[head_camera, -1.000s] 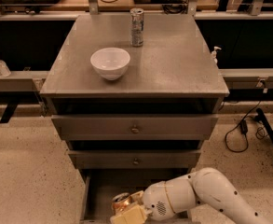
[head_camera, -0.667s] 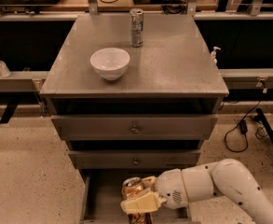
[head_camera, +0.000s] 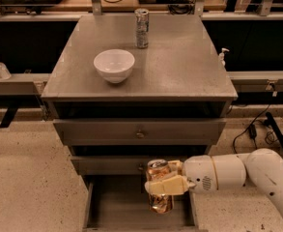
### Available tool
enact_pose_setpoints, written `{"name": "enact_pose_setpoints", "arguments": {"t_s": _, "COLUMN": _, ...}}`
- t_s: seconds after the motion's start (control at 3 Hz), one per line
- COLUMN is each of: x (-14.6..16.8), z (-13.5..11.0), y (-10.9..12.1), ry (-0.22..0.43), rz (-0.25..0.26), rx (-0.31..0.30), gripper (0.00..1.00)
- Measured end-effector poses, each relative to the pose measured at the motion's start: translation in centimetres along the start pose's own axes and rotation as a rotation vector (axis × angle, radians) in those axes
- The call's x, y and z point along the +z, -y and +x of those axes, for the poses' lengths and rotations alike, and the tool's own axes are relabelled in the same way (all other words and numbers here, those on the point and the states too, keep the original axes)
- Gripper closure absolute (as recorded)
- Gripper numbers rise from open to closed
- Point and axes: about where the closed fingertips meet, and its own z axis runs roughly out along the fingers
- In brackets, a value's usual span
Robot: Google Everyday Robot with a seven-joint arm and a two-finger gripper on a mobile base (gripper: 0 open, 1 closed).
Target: Pick orange can from bottom drawer and place on counter
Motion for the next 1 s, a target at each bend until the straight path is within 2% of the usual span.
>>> {"name": "enact_pose_setpoints", "arguments": {"t_s": 0.33, "x": -1.6, "z": 1.2, "y": -0.3, "ry": -0.013, "rz": 0.007, "rx": -0.04, "gripper": 1.0}}
{"name": "enact_pose_setpoints", "arguments": {"t_s": 0.67, "x": -5.4, "z": 4.6, "y": -0.8, "ry": -0.044, "rz": -0.021, "rx": -0.162, "gripper": 1.0}}
{"name": "enact_pose_setpoints", "arguments": {"t_s": 1.0, "x": -9.8, "z": 10.3, "y": -1.4, "ry": -0.059, "rz": -0.104, "rx": -0.313, "gripper": 1.0}}
